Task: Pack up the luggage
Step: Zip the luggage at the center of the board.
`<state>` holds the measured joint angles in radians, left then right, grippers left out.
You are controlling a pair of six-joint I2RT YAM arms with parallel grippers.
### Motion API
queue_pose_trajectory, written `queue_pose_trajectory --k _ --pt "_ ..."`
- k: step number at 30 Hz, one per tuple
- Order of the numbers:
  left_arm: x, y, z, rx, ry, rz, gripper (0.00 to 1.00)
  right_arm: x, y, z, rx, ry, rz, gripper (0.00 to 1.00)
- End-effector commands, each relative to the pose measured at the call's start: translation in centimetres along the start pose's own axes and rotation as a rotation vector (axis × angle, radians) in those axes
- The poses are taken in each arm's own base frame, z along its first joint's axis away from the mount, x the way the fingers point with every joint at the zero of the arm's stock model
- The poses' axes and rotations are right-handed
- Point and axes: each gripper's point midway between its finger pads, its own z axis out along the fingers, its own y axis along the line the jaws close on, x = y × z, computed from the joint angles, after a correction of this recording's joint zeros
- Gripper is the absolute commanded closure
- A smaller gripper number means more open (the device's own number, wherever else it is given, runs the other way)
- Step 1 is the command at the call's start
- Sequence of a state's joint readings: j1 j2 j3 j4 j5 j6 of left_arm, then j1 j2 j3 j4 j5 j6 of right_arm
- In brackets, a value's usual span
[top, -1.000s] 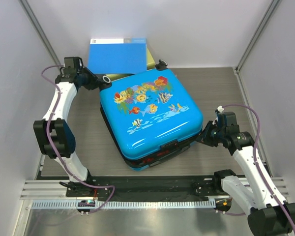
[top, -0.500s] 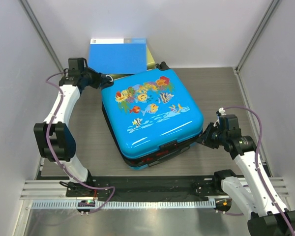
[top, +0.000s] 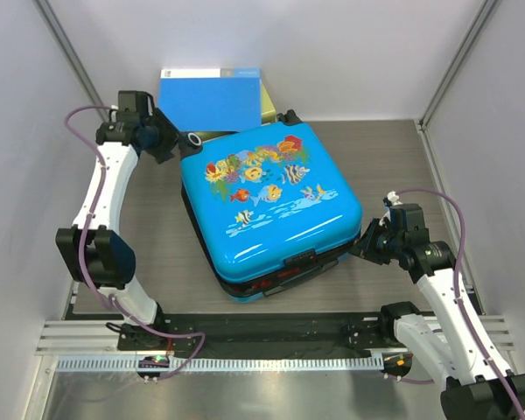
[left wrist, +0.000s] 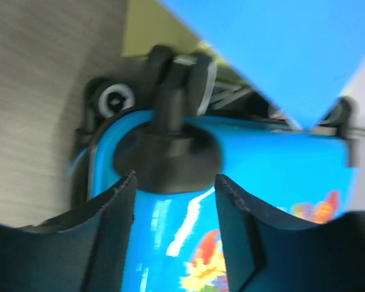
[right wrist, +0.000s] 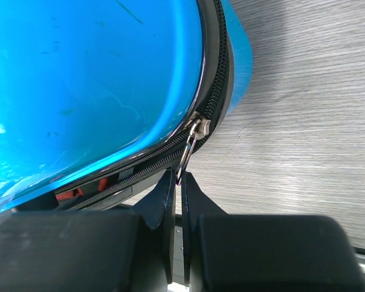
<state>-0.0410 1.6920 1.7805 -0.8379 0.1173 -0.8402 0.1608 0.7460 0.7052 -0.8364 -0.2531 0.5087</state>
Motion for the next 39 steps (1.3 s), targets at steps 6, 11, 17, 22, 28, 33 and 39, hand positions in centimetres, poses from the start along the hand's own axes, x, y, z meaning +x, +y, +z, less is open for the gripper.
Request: queue_pose_trajectory --k 6,11,17,22,28,33,39 --pt "4.7 5.2 -5.0 -0.267 -0.117 0.261 0.3 -0.7 1.2 -0.9 -0.037 0.003 -0.071 0.97" --pt "7.5 6.8 -5.6 -0.204 -0.106 0.137 0.29 -0.2 1.6 -0.9 -0.072 0.018 -0.089 0.98" --pt "10.8 11.3 -6.8 -0.284 -0.064 0.095 0.3 0.0 1.7 -1.2 -0.086 0.007 -0.084 0.98" --pt "14.0 12.2 -5.9 -0.207 0.0 0.047 0.34 -0.1 2.0 -1.5 -0.096 -0.002 -0.086 0.98" --pt "16.0 13.9 -4.6 -0.209 0.013 0.016 0.36 -0.2 2.3 -2.0 -0.115 -0.008 -0.119 0.98" --pt "16.7 13.1 -3.0 -0.123 0.01 -0.03 0.34 0.0 2.5 -2.2 -0.13 -0.012 -0.12 0.98" --pt "16.7 13.3 -3.1 -0.087 -0.03 -0.062 0.33 0.4 2.6 -2.4 -0.145 -0.017 -0.109 0.98"
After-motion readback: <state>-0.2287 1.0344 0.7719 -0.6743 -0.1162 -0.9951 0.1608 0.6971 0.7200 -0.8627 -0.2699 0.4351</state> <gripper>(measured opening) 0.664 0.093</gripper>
